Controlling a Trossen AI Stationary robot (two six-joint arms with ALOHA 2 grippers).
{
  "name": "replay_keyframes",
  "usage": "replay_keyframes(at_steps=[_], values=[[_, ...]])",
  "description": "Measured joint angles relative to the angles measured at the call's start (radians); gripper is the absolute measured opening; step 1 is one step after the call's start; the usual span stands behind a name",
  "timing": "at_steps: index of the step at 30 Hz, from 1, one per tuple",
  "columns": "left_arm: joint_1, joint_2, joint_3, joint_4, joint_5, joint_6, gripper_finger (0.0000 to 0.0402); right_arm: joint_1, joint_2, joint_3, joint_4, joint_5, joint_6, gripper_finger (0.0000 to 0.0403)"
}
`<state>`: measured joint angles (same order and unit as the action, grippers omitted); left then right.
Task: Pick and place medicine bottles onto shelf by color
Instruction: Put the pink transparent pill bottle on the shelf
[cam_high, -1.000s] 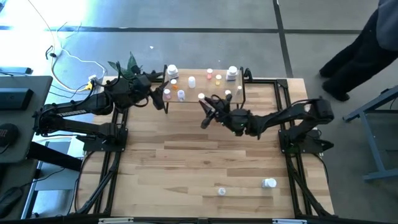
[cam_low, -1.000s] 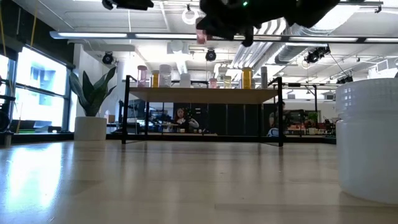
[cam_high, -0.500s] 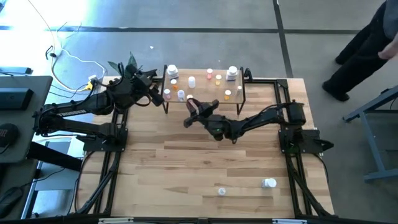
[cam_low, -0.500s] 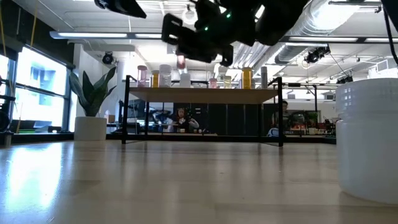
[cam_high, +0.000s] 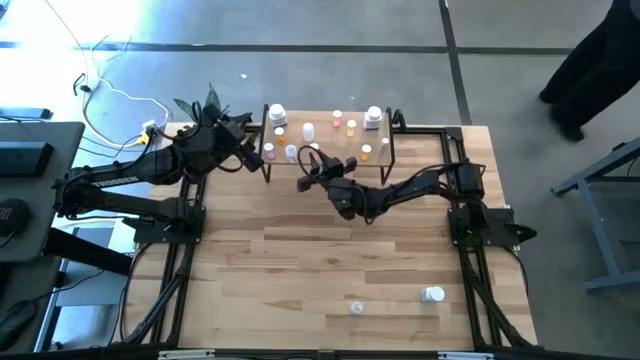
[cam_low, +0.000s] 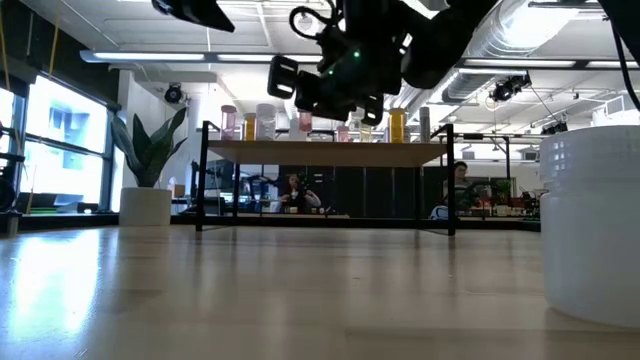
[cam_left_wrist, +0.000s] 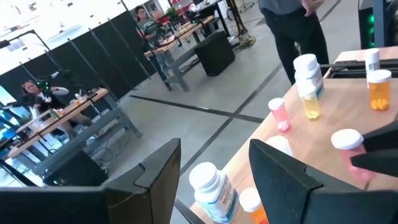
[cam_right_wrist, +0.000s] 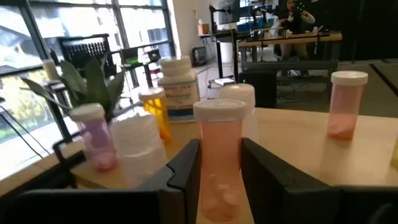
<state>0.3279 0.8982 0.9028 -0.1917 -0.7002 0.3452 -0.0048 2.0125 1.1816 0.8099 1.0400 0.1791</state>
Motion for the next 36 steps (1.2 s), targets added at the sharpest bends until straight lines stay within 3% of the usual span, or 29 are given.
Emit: replay_keyframes(at_steps=[17, 36], values=[[0.0, 0.0, 0.0, 0.0, 0.0, 0.033, 0.018, -0.043, -0.002, -0.001, -0.13, -0.009, 0.004, 0.009], [0.0, 0.0, 0.0, 0.001, 0.001, 0.033, 0.018, -0.041, -0.004, -0.001, -0.153, -0.023, -0.019, 0.0103]])
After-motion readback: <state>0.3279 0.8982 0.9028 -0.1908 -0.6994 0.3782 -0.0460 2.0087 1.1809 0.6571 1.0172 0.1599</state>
